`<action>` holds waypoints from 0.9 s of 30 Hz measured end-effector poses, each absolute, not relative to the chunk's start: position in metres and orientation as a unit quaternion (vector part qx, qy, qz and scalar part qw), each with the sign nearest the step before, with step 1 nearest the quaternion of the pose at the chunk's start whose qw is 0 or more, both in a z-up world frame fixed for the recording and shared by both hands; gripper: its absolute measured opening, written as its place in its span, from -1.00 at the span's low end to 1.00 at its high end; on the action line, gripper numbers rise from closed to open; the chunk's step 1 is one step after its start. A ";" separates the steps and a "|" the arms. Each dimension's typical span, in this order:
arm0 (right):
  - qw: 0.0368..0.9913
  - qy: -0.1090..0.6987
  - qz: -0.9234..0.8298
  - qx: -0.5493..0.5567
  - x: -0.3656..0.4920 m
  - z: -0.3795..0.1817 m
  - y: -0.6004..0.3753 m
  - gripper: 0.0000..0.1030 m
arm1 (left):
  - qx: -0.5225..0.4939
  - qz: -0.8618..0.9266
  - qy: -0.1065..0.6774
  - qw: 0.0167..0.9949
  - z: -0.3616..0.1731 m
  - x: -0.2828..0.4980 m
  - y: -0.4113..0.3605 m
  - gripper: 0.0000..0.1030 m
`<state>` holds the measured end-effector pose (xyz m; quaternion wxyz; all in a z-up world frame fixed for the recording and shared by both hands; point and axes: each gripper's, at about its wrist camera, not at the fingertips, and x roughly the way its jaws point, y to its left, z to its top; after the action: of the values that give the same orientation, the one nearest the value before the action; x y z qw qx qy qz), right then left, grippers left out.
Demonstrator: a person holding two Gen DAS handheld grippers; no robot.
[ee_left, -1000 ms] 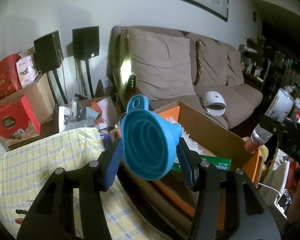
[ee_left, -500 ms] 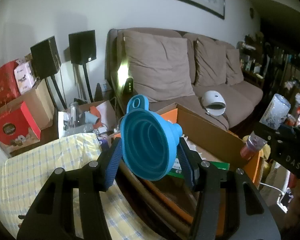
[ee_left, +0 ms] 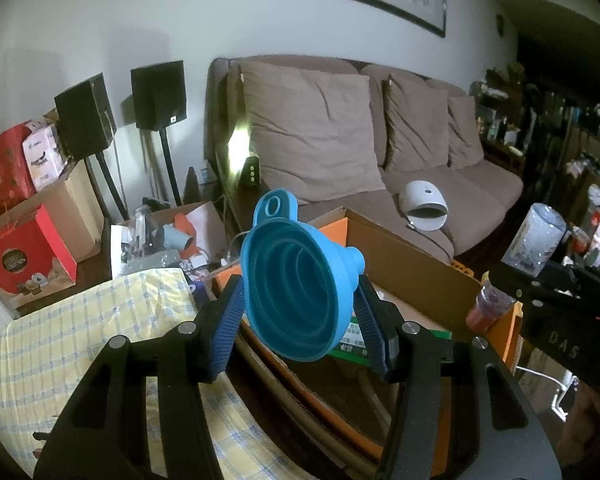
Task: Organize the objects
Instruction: 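Hold the bottle with the right tool above the orange-lined box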
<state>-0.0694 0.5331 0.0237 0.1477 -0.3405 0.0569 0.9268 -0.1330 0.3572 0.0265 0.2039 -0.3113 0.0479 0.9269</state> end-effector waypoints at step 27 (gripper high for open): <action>0.144 0.036 0.899 -0.413 -0.088 -0.012 0.531 -0.07 | -0.347 0.916 0.040 0.197 -0.006 -0.140 0.359 0.00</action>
<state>-0.0882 0.5306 -0.0124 0.1443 -0.4128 0.0364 0.8986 -0.1398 0.3587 -0.0057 0.1971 -0.3466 0.0403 0.9162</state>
